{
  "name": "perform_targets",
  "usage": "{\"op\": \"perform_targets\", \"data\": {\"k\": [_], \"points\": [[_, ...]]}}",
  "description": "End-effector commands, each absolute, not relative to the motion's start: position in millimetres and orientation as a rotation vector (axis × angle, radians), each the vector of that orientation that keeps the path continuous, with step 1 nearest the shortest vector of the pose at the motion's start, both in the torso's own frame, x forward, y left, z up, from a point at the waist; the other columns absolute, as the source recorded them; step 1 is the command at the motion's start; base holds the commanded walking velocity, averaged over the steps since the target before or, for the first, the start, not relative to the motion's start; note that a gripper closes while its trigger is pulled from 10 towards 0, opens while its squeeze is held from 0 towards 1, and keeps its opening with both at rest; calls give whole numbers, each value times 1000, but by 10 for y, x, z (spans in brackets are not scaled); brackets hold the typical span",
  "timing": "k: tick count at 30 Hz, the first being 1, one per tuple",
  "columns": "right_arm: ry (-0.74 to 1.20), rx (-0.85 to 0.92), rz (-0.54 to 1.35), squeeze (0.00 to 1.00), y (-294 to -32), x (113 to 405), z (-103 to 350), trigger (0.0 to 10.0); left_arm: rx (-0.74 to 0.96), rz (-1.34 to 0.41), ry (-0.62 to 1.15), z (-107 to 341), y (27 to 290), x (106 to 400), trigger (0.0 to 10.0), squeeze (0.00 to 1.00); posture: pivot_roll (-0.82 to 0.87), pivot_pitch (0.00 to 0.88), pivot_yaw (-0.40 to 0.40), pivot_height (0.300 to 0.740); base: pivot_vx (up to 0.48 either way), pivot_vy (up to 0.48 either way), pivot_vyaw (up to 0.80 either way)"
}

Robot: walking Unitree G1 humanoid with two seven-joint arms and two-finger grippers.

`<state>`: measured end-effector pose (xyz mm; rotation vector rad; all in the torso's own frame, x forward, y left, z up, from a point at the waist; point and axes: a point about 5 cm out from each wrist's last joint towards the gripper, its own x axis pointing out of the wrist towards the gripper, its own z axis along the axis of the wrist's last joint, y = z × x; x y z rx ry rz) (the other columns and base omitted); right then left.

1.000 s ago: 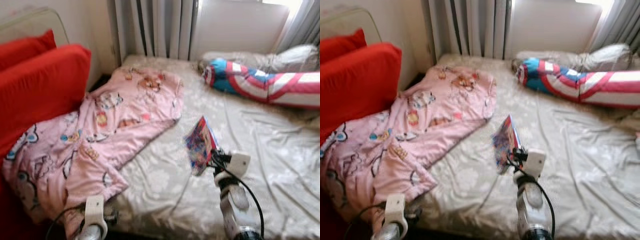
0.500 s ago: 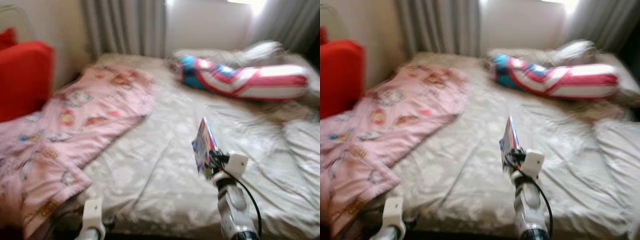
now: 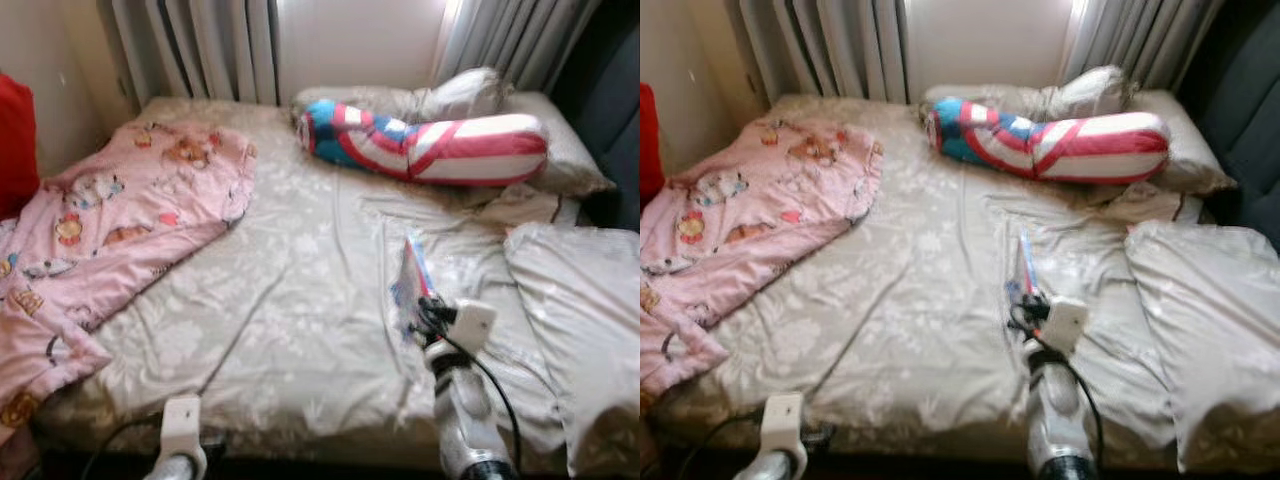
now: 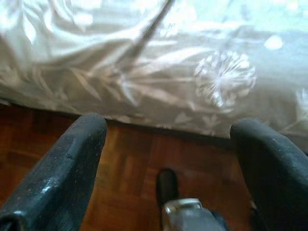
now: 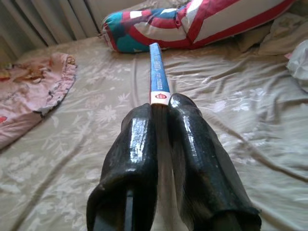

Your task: Clean up the room

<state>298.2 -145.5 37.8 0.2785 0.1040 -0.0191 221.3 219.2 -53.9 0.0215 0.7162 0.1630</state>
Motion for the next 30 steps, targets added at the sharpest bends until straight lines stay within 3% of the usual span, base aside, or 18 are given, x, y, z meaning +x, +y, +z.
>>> {"op": "perform_targets", "data": {"k": [1, 12, 30], "points": [[50, 262, -23, 0, -1502, 3035, 484, 10000, 9, 152, 736, -580, 2122, 2177, 10000, 0, -34, 45, -42, 740, 0, -326, 0], [56, 260, -23, 0, -1503, 3030, 470, 10000, 13, 143, 725, -573, 2088, 2193, 10000, 0, -33, 45, -42, 740, 0, -326, 0], [56, 259, -25, 0, -1497, 3027, 465, 10000, -21, 127, 724, -582, 2058, 2187, 10000, 0, -35, 29, -38, 740, 0, 0, 0]]}}
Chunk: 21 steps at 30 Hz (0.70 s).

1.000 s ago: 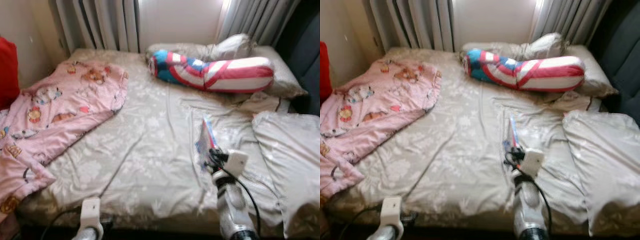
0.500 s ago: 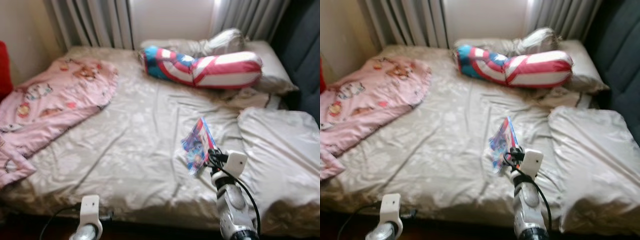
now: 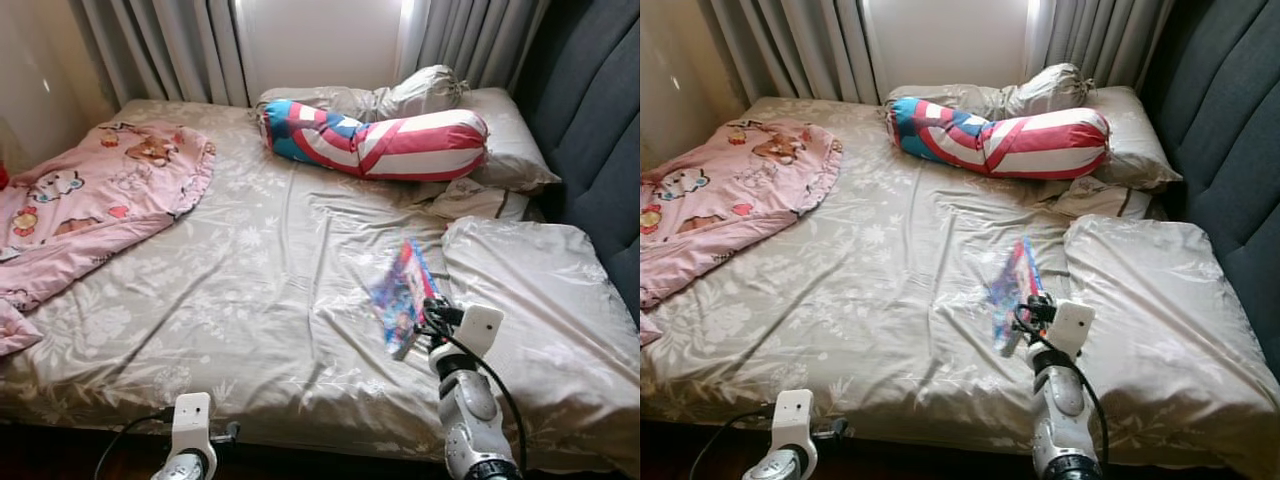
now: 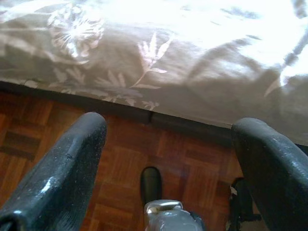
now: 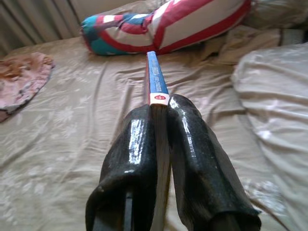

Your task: Clean up the room

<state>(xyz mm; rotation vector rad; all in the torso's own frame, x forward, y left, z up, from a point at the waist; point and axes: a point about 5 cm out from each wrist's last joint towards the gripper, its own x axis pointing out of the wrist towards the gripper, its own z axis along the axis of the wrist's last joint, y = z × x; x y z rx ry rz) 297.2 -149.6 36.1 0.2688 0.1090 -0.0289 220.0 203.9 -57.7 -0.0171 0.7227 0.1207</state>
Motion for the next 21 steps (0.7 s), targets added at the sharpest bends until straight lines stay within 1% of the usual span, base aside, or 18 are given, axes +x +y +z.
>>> {"op": "perform_targets", "data": {"k": [1, 9, 14, 21], "points": [[55, 258, -24, 0, -1493, 3027, 465, 10000, -19, 125, 729, -585, 2059, 2182, 10000, 0, -34, 24, -38, 740, 0, 0, 0], [58, 258, -23, 0, -1484, 3024, 455, 10000, -15, 118, 733, -594, 2050, 2171, 10000, 0, -33, 9, -35, 740, 0, 0, 0], [71, 263, -25, 0, -1483, 3032, 448, 10000, -11, 116, 734, -594, 2053, 2169, 10000, 0, -32, 18, -36, 740, 0, 0, 0], [73, 261, -25, 0, -1478, 3036, 447, 10000, -13, 114, 727, -587, 2045, 2180, 10000, 0, -28, 27, -38, 740, 0, 0, -696]]}}
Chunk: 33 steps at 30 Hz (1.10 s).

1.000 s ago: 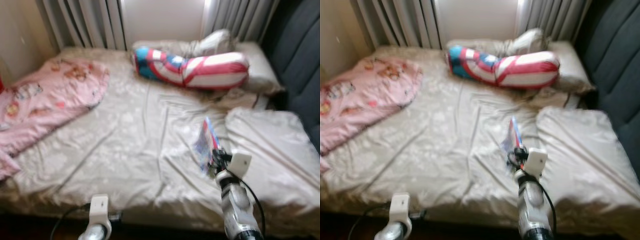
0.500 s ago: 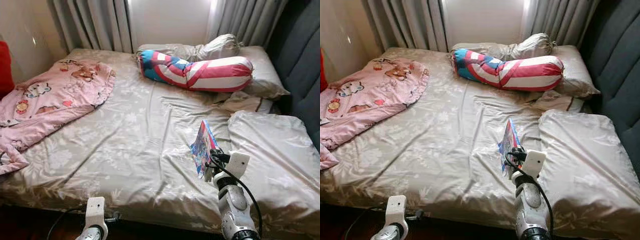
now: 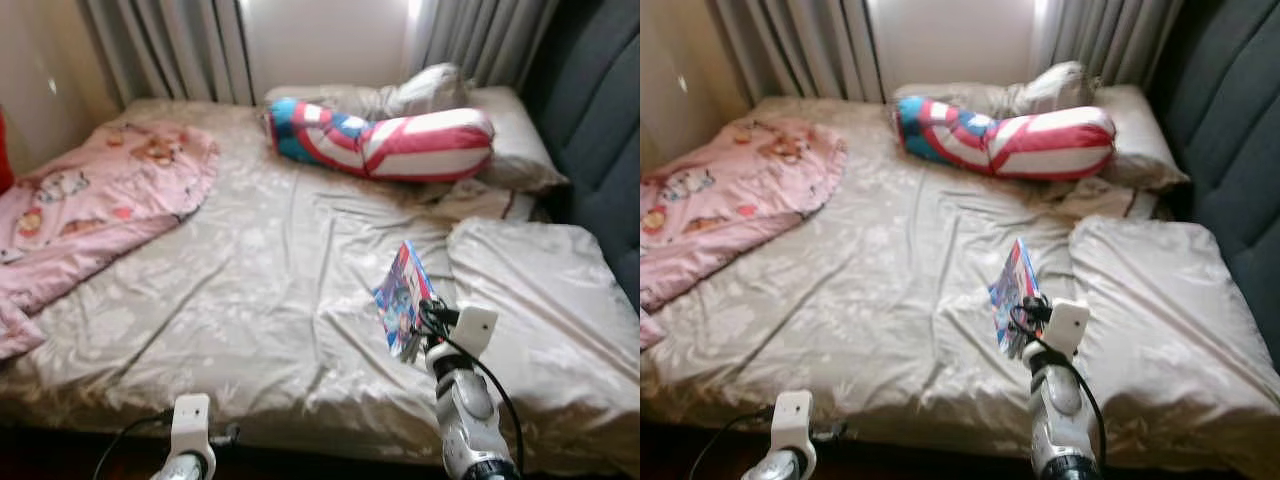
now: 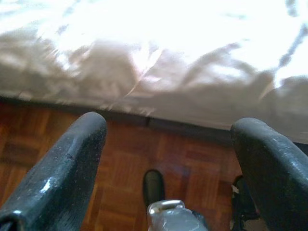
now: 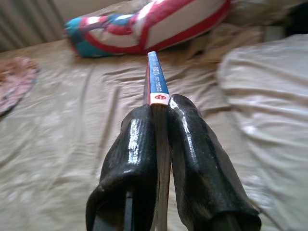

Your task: Clean up the room

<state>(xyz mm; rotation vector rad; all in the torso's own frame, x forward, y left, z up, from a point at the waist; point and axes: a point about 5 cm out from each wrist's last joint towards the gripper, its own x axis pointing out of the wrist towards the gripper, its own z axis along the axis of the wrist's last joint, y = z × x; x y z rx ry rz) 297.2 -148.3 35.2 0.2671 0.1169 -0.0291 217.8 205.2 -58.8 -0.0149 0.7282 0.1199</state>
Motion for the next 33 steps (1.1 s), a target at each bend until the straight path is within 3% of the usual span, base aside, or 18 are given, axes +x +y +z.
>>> {"op": "perform_targets", "data": {"k": [1, 12, 18, 23, 33], "points": [[70, 261, -24, 0, -1476, 3037, 450, 10000, -13, 114, 727, -586, 2046, 2181, 10000, 0, -28, 27, -38, 740, 0, 0, 0], [57, 244, -20, 0, -1462, 3038, 464, 10000, -5, 108, 722, -579, 2048, 2190, 10000, 0, -25, 32, -34, 740, 0, 0, 0], [73, 240, -21, 0, -1459, 3038, 446, 10000, 0, 106, 748, -616, 2072, 2128, 10000, 0, -24, 33, -33, 740, 273, 0, 0], [65, 238, -23, 0, -1460, 3037, 452, 10000, 1, 108, 769, -663, 2086, 2039, 10000, 0, -24, 34, -32, 740, 284, 0, -740], [57, 220, -20, 0, -1460, 3042, 463, 10000, 0, 107, 792, -721, 2072, 1932, 10000, 0, -25, 38, -33, 740, 289, 0, 0]]}}
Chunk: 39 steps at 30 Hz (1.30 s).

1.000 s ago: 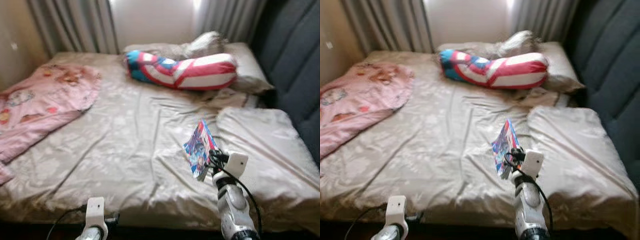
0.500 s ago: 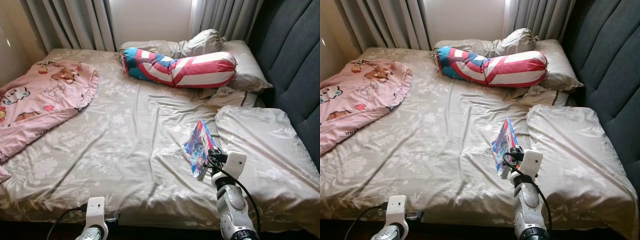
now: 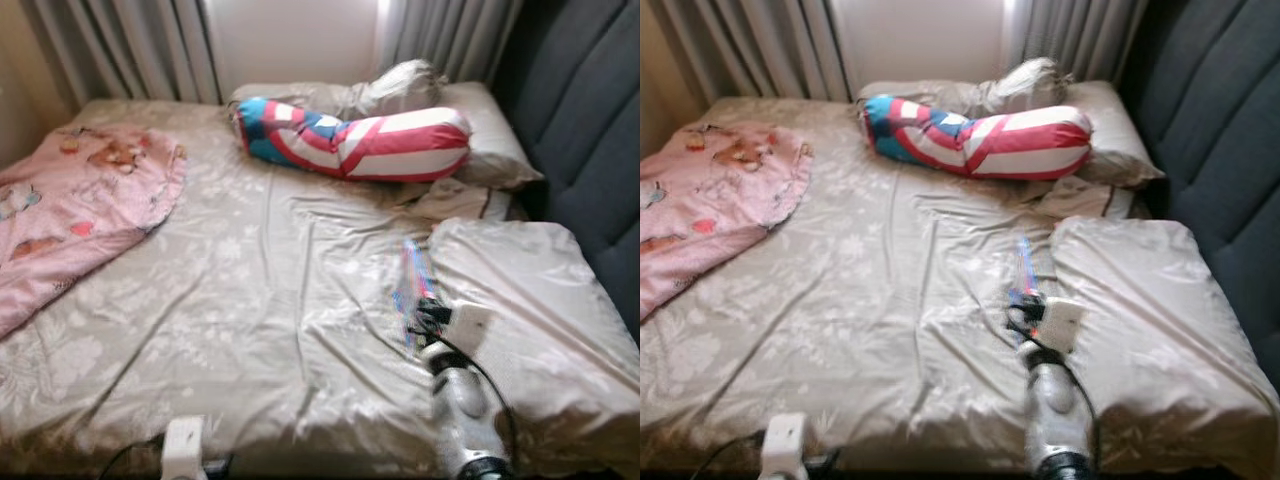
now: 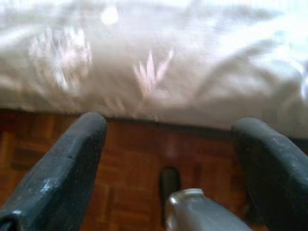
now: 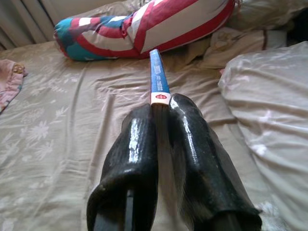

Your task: Clean up the room

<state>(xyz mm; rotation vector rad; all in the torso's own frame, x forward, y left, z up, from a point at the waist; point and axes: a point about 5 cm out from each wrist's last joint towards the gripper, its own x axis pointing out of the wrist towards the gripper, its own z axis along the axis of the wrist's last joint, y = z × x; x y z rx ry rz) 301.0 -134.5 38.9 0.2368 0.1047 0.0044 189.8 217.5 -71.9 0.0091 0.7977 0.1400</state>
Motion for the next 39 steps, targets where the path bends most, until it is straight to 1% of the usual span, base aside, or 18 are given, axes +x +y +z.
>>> {"op": "perform_targets", "data": {"k": [1, 4, 12, 23, 26, 29, 32, 34, 39], "points": [[57, 219, -19, 0, -1458, 3042, 464, 10000, 0, 107, 791, -720, 2076, 1932, 10000, 0, -25, 38, -33, 740, 292, 0, 0], [57, 215, -17, 0, -1453, 3042, 462, 10000, 2, 106, 789, -711, 2097, 1942, 10000, 0, -25, 38, -33, 740, 283, 0, 0], [58, 214, -14, 0, -1441, 3036, 454, 10000, 5, 113, 805, -710, 2170, 1927, 10000, 0, -25, 42, -33, 740, 0, 0, 0], [57, 221, 3, 0, -1411, 3034, 451, 10000, 7, 111, 809, -708, 2146, 1945, 10000, 0, -27, 41, -31, 740, 0, 0, 0], [56, 221, 6, 0, -1410, 3032, 450, 10000, 27, 120, 778, -684, 2137, 1979, 10000, 0, -27, 39, -31, 740, 0, 0, 0], [56, 222, 8, 0, -1410, 3028, 448, 10000, 38, 116, 721, -614, 2127, 2086, 10000, 0, -33, 38, -31, 740, 0, 0, 0], [59, 222, 14, 0, -1405, 3022, 442, 10000, 18, 119, 556, -372, 2146, 2402, 10000, 0, -36, 37, -30, 740, 0, 0, 0], [62, 223, 17, 0, -1404, 3018, 436, 10000, 31, 107, 479, -239, 2145, 2554, 10000, 0, -36, 33, -31, 740, 0, 0, 0], [63, 219, 28, 0, -1388, 3002, 427, 10000, 52, 47, 295, 26, 2068, 2781, 10000, 0, -70, 15, -27, 740, 0, 0, 0]]}}
